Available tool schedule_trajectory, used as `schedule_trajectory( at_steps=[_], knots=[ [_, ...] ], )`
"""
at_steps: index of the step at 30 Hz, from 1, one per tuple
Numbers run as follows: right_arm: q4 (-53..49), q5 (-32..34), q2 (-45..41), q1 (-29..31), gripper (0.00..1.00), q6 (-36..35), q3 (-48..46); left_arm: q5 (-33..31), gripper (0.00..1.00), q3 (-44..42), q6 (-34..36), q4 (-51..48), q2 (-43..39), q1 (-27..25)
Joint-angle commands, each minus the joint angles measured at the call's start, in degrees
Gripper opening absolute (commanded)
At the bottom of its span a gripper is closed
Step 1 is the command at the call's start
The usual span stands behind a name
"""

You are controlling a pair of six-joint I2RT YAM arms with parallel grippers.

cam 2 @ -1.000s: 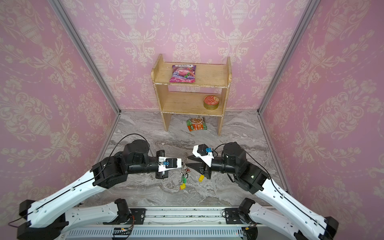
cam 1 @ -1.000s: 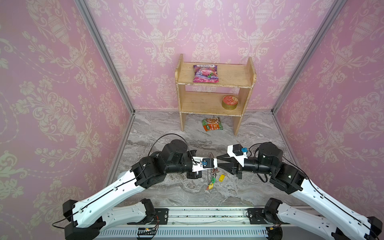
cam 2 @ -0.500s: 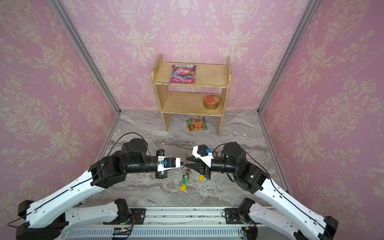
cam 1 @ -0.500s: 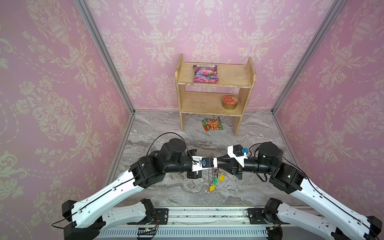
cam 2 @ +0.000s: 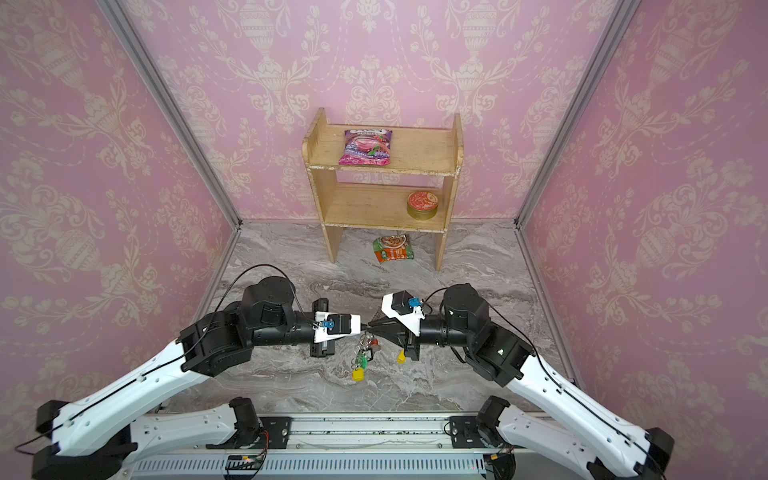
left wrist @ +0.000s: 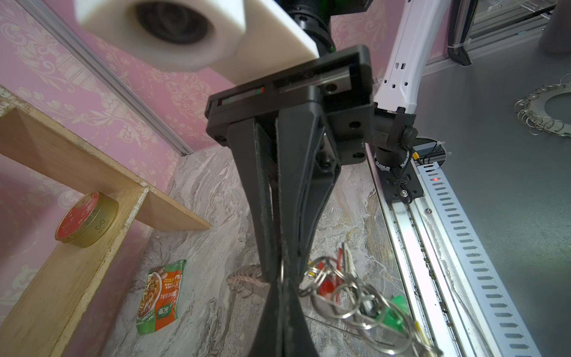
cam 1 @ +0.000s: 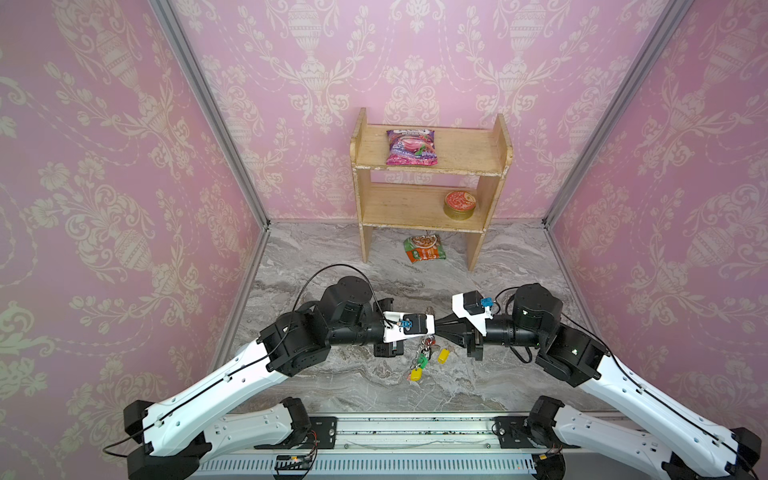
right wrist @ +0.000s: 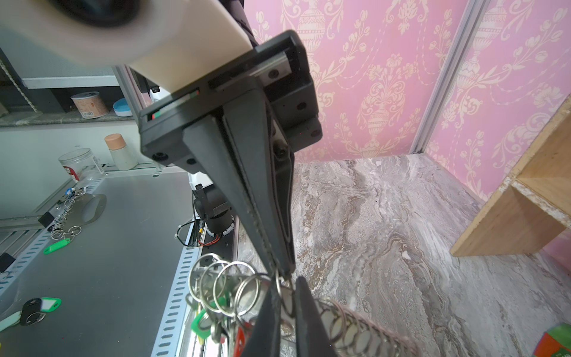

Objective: Put the keys on the keyring

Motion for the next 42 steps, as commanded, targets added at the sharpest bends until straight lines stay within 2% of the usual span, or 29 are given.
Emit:
schedule_trajectory(
  at_steps=[1, 8, 22, 23, 25, 31, 42],
  knots=[
    [0.99, 0.23, 0.36, 0.43, 0.08, 0.09, -0.12, 2.93, 0.0, 2.42, -1.23, 1.9, -0.71, -0.39],
    [0.27, 0.33, 0.2, 0.64, 0.0, 0.08, 0.28, 2.38, 0.0, 2.42, -1.23, 1.82, -0.6, -0.4],
    [2.04, 1.64, -2.61, 0.47, 0.0, 1.99, -0.08, 1.57, 0.0, 1.1, -1.93, 3.22, -1.26, -0.4],
    [2.03, 1.49, -2.65, 0.48, 0.0, 2.05, -0.03, 1.47, 0.01, 0.95, -2.01, 3.42, -1.39, -0.4],
    [2.03, 1.37, -2.7, 0.46, 0.0, 2.23, 0.15, 1.24, 0.11, 0.59, -2.15, 3.82, -1.63, -0.4],
    [2.08, 1.52, -3.56, 0.01, 0.0, 2.59, 0.24, -0.23, 0.22, -0.52, -3.13, 4.32, -2.95, -0.4],
    [5.51, -0.28, -5.36, -0.62, 0.0, 4.07, -0.34, 1.11, 0.25, -4.98, -7.47, 11.05, -4.03, -0.4]
  ],
)
